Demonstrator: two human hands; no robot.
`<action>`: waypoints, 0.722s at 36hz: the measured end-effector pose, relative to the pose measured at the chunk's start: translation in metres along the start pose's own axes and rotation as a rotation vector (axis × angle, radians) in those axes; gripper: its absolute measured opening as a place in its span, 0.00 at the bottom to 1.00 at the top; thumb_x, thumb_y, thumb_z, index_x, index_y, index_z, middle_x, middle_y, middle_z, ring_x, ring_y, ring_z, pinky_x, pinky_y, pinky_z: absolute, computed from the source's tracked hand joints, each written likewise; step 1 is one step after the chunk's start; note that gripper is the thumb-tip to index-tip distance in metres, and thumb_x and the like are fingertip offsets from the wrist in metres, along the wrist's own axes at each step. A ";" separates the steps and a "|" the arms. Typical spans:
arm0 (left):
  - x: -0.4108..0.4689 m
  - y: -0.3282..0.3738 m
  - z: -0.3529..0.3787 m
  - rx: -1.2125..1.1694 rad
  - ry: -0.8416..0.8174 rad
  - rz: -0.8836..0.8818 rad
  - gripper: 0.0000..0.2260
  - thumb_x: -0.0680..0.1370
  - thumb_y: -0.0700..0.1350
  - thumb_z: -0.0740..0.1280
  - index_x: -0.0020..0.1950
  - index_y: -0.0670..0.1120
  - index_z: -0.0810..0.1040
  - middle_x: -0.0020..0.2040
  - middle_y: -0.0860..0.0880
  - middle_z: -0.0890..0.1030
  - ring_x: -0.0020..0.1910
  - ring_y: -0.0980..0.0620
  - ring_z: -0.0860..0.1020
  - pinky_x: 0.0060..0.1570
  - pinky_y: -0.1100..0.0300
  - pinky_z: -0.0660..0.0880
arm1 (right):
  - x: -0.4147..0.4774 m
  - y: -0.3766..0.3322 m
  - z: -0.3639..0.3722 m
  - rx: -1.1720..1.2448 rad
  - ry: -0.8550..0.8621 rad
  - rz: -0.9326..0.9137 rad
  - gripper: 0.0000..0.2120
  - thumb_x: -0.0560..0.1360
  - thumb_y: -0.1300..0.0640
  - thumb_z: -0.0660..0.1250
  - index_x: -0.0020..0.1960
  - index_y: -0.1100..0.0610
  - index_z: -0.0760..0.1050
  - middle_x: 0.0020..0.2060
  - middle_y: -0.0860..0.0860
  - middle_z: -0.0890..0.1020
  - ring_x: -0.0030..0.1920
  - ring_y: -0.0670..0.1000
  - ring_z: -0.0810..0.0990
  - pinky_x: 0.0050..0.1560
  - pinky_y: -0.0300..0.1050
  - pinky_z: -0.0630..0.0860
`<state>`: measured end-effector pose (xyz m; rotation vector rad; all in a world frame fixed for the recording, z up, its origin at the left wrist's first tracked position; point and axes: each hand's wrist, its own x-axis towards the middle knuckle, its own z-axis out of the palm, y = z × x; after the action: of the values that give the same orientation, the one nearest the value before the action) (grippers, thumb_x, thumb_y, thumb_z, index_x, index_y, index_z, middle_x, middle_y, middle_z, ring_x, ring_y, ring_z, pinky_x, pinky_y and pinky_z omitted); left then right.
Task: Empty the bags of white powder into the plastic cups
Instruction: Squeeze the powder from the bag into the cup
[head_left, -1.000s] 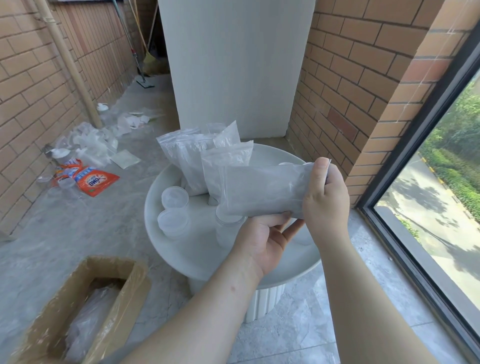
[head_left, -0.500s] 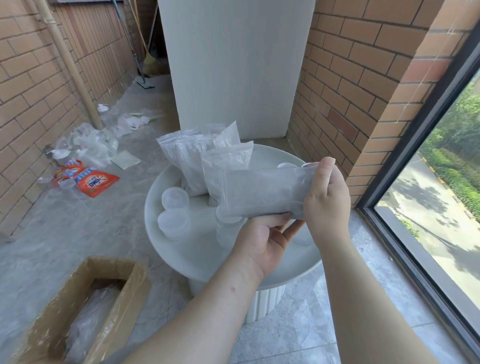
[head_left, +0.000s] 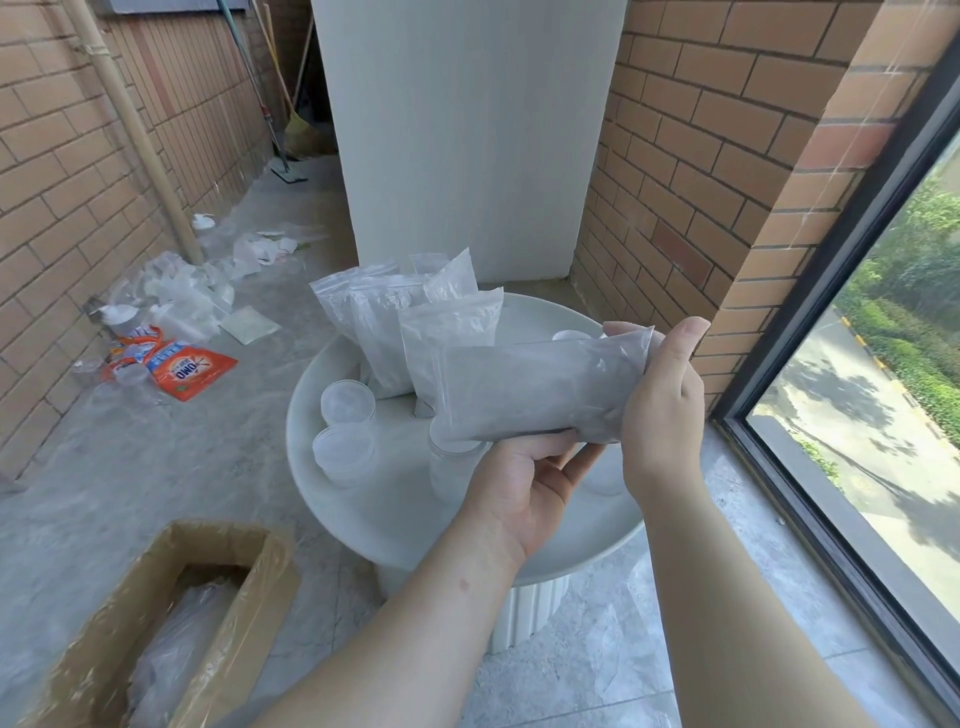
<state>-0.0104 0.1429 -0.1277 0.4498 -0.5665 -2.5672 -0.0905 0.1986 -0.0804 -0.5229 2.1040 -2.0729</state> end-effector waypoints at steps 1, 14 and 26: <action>0.000 0.000 0.000 0.002 0.000 -0.001 0.16 0.73 0.23 0.62 0.51 0.38 0.83 0.52 0.41 0.83 0.53 0.43 0.82 0.50 0.50 0.81 | 0.001 0.001 0.000 0.023 0.003 0.004 0.35 0.79 0.30 0.40 0.47 0.41 0.84 0.46 0.43 0.86 0.54 0.48 0.83 0.64 0.57 0.77; 0.000 0.000 0.000 0.002 0.000 0.008 0.17 0.73 0.23 0.61 0.53 0.39 0.82 0.53 0.41 0.82 0.56 0.42 0.80 0.54 0.47 0.80 | 0.003 0.004 -0.003 0.197 0.003 -0.033 0.22 0.86 0.45 0.50 0.51 0.53 0.80 0.42 0.50 0.87 0.44 0.50 0.84 0.47 0.47 0.76; -0.002 0.001 0.003 -0.055 0.009 -0.019 0.16 0.72 0.24 0.62 0.53 0.38 0.82 0.51 0.41 0.83 0.51 0.44 0.83 0.50 0.49 0.82 | 0.004 0.007 -0.002 0.054 0.052 -0.145 0.10 0.82 0.55 0.59 0.49 0.52 0.79 0.43 0.38 0.81 0.47 0.40 0.78 0.51 0.41 0.73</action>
<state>-0.0097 0.1434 -0.1242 0.4492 -0.4889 -2.5910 -0.0960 0.1994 -0.0862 -0.6385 2.0892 -2.2378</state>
